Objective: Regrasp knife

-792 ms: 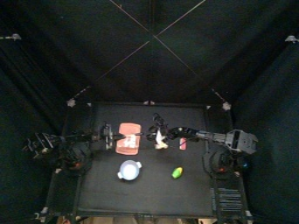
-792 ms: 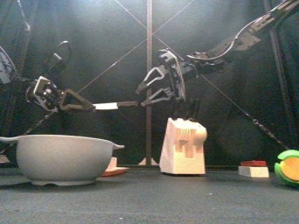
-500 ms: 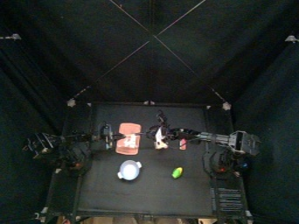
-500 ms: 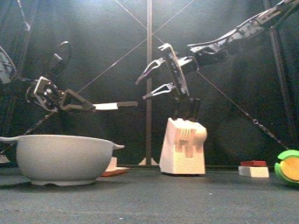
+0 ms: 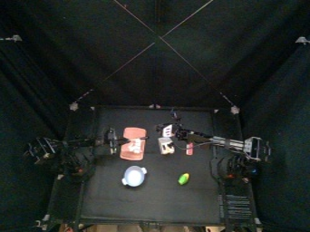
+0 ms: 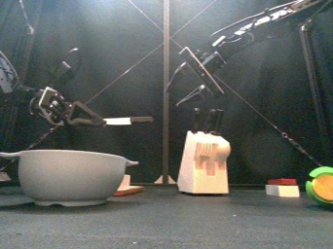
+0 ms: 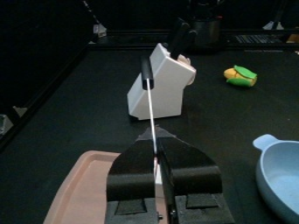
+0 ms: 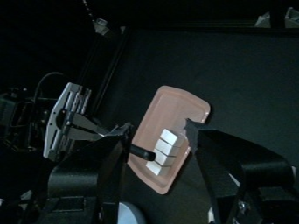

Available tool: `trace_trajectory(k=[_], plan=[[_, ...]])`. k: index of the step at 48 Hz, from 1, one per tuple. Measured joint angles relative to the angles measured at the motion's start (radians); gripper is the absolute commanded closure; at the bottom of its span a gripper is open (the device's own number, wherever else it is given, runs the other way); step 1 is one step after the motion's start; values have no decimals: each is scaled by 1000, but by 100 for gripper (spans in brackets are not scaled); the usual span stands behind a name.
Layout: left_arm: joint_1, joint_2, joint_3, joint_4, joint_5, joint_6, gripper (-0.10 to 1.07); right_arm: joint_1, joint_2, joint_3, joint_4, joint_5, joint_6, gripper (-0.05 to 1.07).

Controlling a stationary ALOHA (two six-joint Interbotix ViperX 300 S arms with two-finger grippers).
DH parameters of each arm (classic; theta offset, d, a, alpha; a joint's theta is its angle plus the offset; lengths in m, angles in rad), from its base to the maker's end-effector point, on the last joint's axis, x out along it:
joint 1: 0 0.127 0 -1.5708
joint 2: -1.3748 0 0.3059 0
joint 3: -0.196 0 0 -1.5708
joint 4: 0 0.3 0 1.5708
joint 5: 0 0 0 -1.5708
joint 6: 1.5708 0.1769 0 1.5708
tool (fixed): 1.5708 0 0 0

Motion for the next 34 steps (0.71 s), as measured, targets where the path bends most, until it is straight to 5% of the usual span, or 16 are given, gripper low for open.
trace_trajectory(k=[14, 28, 34], plan=[[0, -2, -6, -2, 0, 0, 69, 5, 25, -29, 8, 46, -5, 16], [0, -2, -6, 0, 11, 0, 69, 75, 26, -71, -66, 272, -14, 16], [0, -2, -6, 0, 17, 0, 69, 81, 26, -80, -18, 299, -97, 16]])
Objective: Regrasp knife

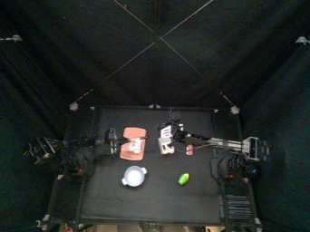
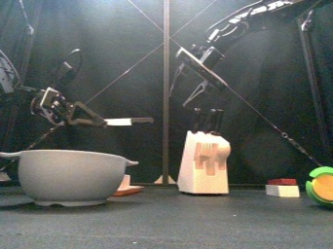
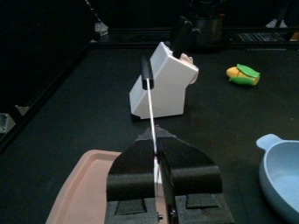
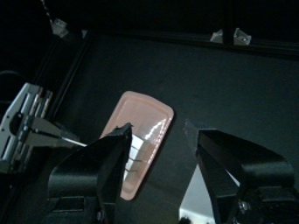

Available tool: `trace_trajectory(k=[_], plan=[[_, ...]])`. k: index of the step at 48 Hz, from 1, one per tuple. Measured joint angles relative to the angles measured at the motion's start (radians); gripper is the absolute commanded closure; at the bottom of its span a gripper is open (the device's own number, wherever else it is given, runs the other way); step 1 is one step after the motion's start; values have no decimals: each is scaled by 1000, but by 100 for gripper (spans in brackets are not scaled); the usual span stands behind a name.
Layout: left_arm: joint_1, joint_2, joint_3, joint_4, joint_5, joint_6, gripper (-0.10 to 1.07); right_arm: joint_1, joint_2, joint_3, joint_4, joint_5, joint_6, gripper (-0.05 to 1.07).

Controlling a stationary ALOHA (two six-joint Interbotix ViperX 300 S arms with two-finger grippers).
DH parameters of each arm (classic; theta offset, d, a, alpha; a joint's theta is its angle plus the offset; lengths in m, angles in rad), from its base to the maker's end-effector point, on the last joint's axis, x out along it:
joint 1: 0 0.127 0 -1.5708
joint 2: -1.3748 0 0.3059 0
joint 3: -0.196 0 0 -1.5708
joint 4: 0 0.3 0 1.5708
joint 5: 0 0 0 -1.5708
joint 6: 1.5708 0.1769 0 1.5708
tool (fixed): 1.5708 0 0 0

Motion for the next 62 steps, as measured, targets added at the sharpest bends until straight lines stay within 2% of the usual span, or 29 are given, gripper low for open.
trace_trajectory(k=[7, 15, 26, 40, 54, 62], plan=[[0, 2, 0, -2, 0, 0, 69, -6, 15, -35, 147, 29, -150, 17], [-2, 0, 0, 0, 2, 0, 69, -41, 32, -84, 344, 34, -407, 17], [-2, 2, 0, -2, 6, 0, 69, -130, 77, -141, 609, 20, -827, 17], [-2, 0, 0, -2, 55, 0, 69, -129, 138, -207, 871, -44, -1345, 17], [0, 2, -2, 8, 60, 0, 69, -127, 170, -210, 1121, -25, -1773, 17], [18, 29, -29, 69, 60, -14, 69, -129, 184, -209, 1264, -12, -1980, 17]])
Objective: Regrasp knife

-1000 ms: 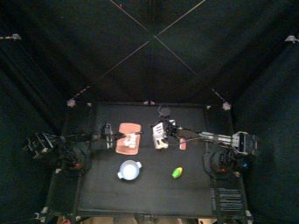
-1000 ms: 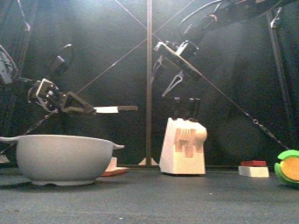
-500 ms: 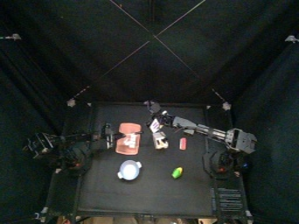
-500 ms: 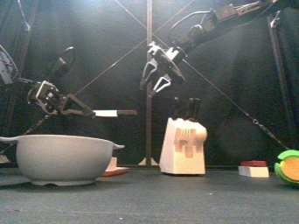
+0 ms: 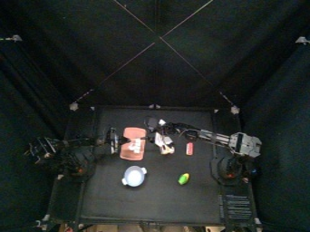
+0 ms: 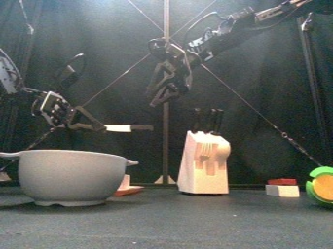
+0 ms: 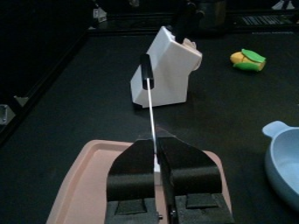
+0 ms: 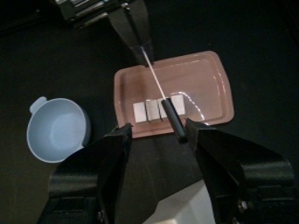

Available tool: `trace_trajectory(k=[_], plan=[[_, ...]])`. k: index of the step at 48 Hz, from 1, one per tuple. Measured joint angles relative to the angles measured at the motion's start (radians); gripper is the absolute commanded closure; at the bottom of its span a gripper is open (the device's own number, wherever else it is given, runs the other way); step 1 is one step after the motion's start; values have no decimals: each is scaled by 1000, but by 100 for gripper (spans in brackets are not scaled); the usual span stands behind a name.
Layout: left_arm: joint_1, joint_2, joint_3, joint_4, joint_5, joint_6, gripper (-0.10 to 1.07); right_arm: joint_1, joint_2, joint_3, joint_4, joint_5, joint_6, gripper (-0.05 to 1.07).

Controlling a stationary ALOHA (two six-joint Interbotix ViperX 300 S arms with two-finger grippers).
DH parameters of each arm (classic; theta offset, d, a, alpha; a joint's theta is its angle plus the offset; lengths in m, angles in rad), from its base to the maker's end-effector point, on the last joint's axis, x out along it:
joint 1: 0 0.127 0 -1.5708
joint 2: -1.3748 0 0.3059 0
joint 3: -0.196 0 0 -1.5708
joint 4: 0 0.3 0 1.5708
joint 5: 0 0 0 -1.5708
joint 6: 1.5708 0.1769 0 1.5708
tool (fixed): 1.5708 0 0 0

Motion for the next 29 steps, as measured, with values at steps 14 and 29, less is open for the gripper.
trace_trajectory(k=[14, 29], plan=[[87, 178, -94, 115, -94, -26, 69, -3, 35, 31, 41, -25, -104, 17], [100, 227, -110, 149, -133, -17, 69, 0, 78, 41, 0, -49, -87, 17]])
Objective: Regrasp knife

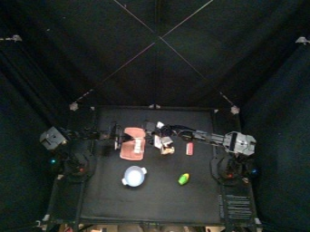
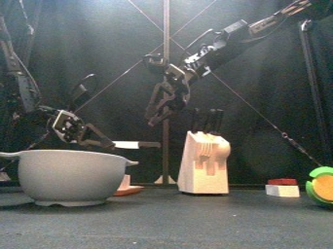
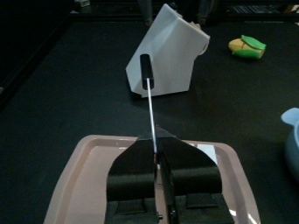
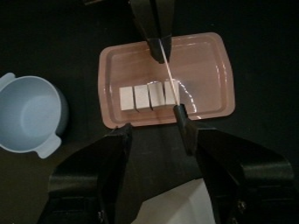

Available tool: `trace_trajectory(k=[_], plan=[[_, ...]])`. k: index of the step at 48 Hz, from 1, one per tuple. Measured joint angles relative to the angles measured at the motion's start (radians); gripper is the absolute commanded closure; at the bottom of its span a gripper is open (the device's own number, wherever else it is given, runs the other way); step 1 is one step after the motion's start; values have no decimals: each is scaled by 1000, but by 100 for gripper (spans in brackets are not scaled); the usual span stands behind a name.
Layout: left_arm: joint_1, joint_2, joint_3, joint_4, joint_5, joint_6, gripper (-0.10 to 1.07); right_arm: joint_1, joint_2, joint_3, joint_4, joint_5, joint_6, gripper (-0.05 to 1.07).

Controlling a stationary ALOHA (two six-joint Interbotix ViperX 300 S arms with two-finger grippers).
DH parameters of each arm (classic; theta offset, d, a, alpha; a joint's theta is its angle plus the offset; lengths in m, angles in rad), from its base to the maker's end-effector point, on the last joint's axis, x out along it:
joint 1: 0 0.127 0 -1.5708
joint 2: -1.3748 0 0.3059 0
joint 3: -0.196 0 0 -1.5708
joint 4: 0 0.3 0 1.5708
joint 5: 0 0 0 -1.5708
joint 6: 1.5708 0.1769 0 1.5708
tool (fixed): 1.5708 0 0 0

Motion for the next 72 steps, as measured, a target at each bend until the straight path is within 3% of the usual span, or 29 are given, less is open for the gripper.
trace_trajectory(k=[25, 50, 72], plan=[[0, -124, 60, 21, -3, 3, 69, -2, 78, -28, -9, -6, 2, 18], [3, -74, 51, 21, -3, 3, 69, 0, 103, -38, -11, 11, 2, 48], [3, 6, 17, 25, 5, 6, 69, 0, 138, -38, -20, 25, 2, 51]])
